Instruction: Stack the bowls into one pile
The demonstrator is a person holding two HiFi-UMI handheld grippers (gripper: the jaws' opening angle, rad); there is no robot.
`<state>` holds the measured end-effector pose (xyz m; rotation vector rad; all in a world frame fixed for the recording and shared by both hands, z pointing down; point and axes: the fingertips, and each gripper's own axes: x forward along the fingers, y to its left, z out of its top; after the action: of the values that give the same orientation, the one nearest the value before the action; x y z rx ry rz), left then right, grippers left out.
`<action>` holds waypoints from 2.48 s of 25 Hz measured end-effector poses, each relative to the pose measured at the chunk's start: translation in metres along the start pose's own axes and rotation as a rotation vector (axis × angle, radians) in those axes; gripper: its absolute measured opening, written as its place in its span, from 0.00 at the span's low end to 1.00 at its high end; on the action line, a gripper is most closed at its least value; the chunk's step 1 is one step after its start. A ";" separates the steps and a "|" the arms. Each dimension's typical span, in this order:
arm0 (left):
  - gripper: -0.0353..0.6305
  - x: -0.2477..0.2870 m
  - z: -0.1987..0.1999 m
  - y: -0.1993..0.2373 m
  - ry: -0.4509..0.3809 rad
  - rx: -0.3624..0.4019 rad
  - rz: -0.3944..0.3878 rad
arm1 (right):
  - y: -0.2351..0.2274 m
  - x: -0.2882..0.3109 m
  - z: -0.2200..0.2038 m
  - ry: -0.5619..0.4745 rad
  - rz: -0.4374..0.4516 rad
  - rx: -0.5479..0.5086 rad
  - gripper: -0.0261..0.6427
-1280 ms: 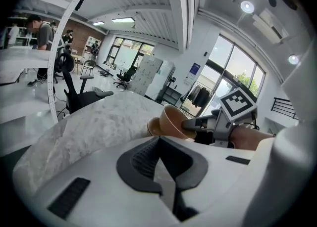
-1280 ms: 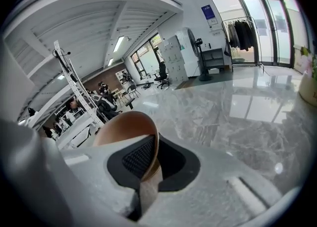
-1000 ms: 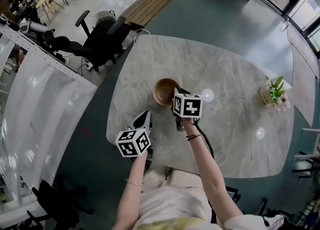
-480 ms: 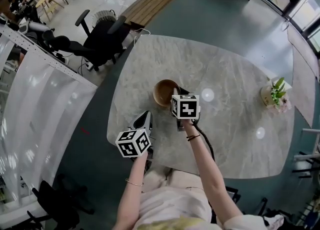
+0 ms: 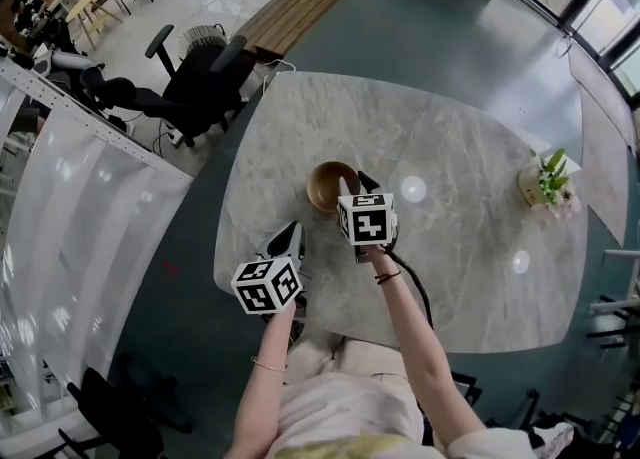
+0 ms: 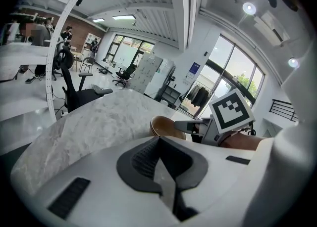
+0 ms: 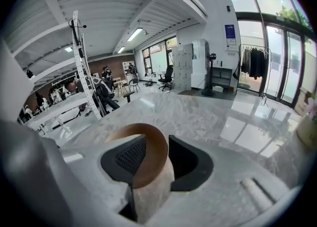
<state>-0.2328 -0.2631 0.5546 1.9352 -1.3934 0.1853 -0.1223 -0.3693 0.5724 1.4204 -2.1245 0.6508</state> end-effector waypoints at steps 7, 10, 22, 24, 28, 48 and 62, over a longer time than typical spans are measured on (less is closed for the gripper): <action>0.05 -0.003 0.008 -0.002 -0.018 0.021 -0.014 | -0.007 -0.012 0.003 -0.052 0.013 0.057 0.25; 0.05 -0.006 0.011 -0.005 -0.036 0.034 -0.017 | -0.014 -0.023 0.002 -0.081 0.024 0.100 0.25; 0.05 -0.030 0.033 -0.043 -0.144 0.100 -0.035 | -0.044 -0.095 -0.002 -0.173 0.078 0.101 0.05; 0.05 -0.035 0.036 -0.054 -0.162 0.115 -0.041 | -0.048 -0.111 0.001 -0.201 0.109 0.113 0.05; 0.05 -0.047 0.036 -0.073 -0.190 0.144 -0.058 | -0.054 -0.142 0.003 -0.262 0.158 0.152 0.05; 0.05 -0.111 0.079 -0.130 -0.402 0.261 -0.072 | -0.086 -0.266 0.053 -0.569 0.238 0.194 0.05; 0.05 -0.131 0.107 -0.143 -0.482 0.341 -0.034 | -0.108 -0.305 0.072 -0.676 0.195 0.151 0.05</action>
<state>-0.1923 -0.2103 0.3434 2.3938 -1.7207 -0.0738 0.0695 -0.2398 0.3354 1.6994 -2.8098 0.4410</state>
